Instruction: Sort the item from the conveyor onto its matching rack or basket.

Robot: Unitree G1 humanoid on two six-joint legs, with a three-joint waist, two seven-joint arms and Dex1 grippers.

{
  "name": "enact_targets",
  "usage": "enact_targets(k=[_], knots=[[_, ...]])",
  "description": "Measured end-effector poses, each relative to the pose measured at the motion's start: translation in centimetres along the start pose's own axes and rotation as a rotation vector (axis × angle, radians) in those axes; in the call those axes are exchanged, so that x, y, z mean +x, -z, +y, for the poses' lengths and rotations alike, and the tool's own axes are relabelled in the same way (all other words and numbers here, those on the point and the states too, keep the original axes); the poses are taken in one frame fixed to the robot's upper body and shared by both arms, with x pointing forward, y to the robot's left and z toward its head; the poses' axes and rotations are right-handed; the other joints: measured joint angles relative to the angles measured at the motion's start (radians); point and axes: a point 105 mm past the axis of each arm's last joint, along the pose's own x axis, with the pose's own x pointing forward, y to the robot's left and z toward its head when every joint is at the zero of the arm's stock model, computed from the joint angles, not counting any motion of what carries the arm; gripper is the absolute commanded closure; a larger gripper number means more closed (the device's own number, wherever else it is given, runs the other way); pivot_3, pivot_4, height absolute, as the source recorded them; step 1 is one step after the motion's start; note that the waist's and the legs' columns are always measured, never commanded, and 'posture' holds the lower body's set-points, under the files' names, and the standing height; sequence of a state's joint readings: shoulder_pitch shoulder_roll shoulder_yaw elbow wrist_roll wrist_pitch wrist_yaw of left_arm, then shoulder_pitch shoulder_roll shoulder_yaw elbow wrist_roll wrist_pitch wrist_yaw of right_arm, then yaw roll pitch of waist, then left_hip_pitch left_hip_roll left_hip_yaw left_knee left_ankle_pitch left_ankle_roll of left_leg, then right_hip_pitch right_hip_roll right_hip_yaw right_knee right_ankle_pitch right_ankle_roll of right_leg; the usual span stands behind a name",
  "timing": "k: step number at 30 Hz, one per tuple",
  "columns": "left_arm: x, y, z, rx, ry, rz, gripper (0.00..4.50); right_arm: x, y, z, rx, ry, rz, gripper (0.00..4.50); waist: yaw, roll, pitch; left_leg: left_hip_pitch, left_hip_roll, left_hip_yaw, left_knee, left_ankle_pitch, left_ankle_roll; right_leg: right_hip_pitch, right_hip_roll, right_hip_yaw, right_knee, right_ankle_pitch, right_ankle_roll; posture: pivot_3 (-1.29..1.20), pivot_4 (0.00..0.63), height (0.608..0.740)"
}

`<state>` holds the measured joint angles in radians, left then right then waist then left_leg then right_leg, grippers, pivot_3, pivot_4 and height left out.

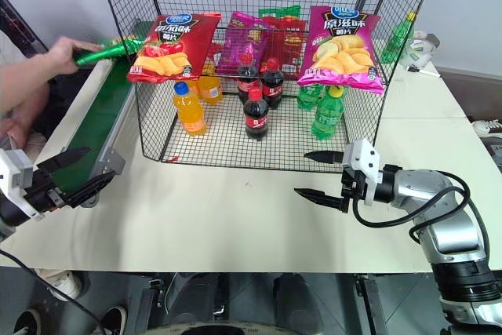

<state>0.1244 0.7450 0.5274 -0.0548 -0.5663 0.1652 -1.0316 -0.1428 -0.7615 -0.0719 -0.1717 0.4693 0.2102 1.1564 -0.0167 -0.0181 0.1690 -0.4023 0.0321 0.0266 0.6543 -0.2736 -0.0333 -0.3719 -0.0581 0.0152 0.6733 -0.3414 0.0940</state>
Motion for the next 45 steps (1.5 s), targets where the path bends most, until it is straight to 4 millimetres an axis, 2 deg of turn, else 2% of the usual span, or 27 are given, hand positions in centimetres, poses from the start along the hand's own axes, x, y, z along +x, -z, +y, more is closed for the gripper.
enact_targets(k=[39,45], knots=[[-0.32,0.28,-0.71,-0.040,0.068,0.029,0.00,0.21,0.32,0.12,-0.020,-0.015,0.003,0.31,0.000,0.000,0.000,0.000,0.000,0.000,0.000,0.000,0.000,0.000,0.000,0.000,0.001,0.000,0.000,0.00,0.150,0.739],[-0.70,0.19,-0.92,-0.060,0.081,0.011,0.00,0.28,0.51,0.17,0.031,-0.021,0.006,0.31,-0.001,0.000,0.000,0.000,0.000,0.000,0.000,0.000,0.000,0.000,0.000,0.000,0.001,0.000,0.000,0.00,0.150,0.739]])
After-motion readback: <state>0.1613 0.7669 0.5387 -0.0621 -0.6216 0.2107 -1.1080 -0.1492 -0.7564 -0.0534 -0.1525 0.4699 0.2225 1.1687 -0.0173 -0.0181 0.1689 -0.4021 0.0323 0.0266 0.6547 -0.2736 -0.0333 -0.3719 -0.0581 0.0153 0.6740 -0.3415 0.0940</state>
